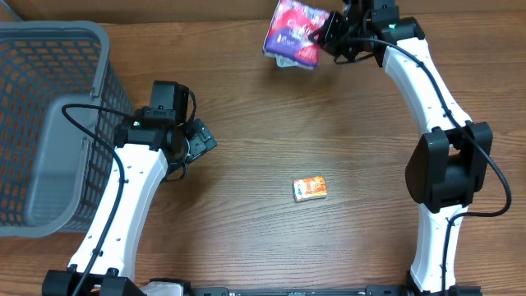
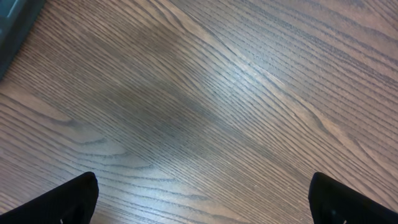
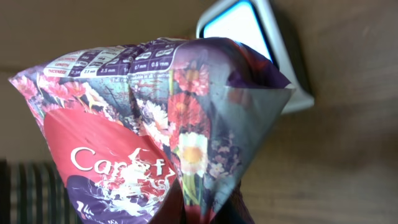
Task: Scan the item barcode
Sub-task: 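Hold the Carefree pack in front of the white scanner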
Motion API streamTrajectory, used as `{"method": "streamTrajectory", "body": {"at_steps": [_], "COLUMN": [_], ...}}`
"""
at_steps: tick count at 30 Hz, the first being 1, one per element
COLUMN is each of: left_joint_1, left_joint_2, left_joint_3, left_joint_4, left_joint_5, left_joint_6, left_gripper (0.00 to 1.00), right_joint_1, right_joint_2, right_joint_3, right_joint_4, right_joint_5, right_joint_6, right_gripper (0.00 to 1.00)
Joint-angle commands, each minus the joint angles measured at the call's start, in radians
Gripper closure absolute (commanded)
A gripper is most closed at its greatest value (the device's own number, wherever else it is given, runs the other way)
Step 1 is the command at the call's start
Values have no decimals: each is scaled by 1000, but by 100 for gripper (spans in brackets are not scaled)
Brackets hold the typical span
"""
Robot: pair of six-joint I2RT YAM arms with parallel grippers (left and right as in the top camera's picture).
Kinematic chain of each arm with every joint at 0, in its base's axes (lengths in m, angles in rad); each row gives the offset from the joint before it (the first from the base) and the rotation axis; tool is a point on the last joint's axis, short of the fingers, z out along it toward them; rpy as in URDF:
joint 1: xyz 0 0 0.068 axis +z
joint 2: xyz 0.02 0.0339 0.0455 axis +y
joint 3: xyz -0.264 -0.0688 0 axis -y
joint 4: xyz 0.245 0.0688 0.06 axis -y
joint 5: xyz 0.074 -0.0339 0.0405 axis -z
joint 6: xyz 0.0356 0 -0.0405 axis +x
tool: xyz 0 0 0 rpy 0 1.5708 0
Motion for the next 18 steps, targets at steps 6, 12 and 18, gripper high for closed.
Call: {"method": "streamTrajectory", "body": {"at_steps": [6,12,18], "left_joint_1": [-1,-1,-1], "left_joint_2": [4,4,4], "left_joint_3": [0,0,0], "left_joint_4": [0,0,0], "left_joint_5": [2,2,2], "left_joint_6": [-10,-10,-10], "left_gripper": [0,0,0], "right_joint_1": [68,87,78], "right_joint_2": [26,61,62], "right_joint_3": [26,25,26], "right_joint_4": [164,210,200], "right_joint_5": [314,361,407], "right_joint_6": [195,195,191], "right_gripper": [96,96,96]}}
